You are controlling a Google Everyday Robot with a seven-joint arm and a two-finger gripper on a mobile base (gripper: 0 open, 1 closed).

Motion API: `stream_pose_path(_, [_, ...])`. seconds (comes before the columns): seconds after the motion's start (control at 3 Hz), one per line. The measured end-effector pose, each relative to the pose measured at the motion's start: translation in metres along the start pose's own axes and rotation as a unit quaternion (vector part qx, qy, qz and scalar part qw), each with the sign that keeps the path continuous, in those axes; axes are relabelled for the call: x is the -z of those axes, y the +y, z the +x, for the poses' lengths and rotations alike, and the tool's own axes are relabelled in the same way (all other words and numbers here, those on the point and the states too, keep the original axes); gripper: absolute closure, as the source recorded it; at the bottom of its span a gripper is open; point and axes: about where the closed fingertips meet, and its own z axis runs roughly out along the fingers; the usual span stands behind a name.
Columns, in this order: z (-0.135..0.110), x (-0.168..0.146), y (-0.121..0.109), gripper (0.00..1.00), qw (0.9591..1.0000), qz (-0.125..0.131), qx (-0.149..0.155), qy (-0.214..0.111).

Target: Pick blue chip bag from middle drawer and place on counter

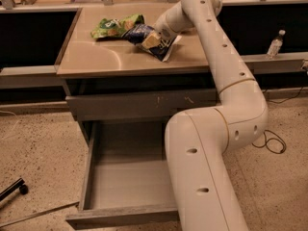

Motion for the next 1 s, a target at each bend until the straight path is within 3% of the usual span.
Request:
stream_pose_path(0.33, [0.0, 0.0, 0.0, 0.11, 1.0, 0.0, 0.0, 0.0])
stream_pose_path(0.67, [0.0, -0.0001, 0.0, 0.0, 1.0, 0.0, 0.0, 0.0])
stream_pose_path(1.0, [0.0, -0.0001, 0.0, 0.0, 1.0, 0.0, 0.0, 0.0])
